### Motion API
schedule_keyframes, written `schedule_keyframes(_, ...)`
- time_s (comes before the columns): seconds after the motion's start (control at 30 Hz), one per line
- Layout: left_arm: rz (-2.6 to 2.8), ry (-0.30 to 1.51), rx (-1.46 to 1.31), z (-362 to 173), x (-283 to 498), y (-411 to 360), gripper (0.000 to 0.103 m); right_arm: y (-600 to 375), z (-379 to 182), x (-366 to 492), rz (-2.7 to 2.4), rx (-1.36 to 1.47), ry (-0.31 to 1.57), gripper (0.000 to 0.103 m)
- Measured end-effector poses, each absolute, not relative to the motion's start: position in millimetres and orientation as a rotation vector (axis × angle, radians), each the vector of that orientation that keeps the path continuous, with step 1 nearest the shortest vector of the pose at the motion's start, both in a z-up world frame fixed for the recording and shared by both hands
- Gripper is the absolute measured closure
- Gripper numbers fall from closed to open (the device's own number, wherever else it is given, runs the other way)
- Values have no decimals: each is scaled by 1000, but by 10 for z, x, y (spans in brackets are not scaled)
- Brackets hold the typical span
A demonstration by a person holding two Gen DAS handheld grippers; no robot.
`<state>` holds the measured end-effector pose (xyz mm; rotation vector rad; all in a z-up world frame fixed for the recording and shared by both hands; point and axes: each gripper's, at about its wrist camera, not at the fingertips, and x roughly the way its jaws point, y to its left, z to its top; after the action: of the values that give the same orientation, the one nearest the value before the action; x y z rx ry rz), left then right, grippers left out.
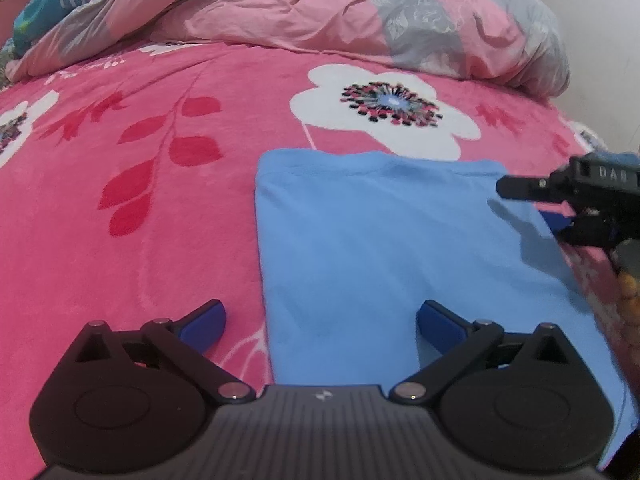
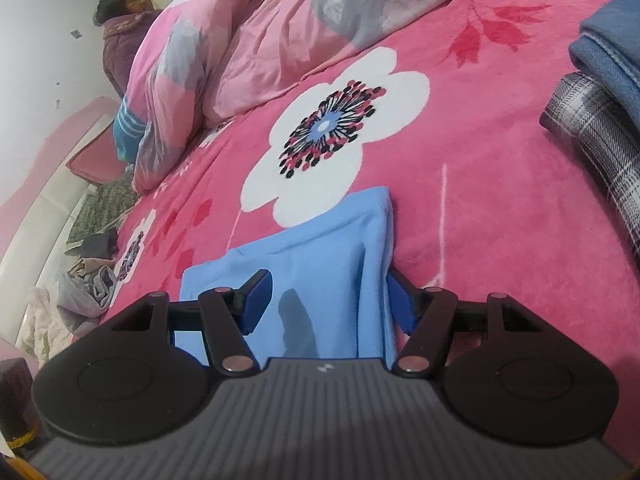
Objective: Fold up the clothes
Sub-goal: 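Close both grippers on the light-blue shirt's edge, then lift the folded shirt with both grippers and carry it toward the clothes stack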
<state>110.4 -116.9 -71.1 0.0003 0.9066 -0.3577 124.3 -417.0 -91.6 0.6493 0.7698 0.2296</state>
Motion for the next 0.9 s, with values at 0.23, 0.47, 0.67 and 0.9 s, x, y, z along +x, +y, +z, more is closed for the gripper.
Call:
schedule_keyframes(0.23,-519,828,-217,-784,1167,-805,8,-4263,-915,1119,283,677,786,47)
schedule_keyframes(0.47,-586,805,-360,-895,1519,-749,18,-4331,-1001,1234,323,727,790,58)
schedule_keyframes(0.67,-601,792,-425,-969,1708,-731,37,-4366,-1048,1292,351,744,791,67)
schedule_keyframes(0.9,-580,794,-426,-985,1858,-806,80,-4253,-1095,1403,372,726,779,92)
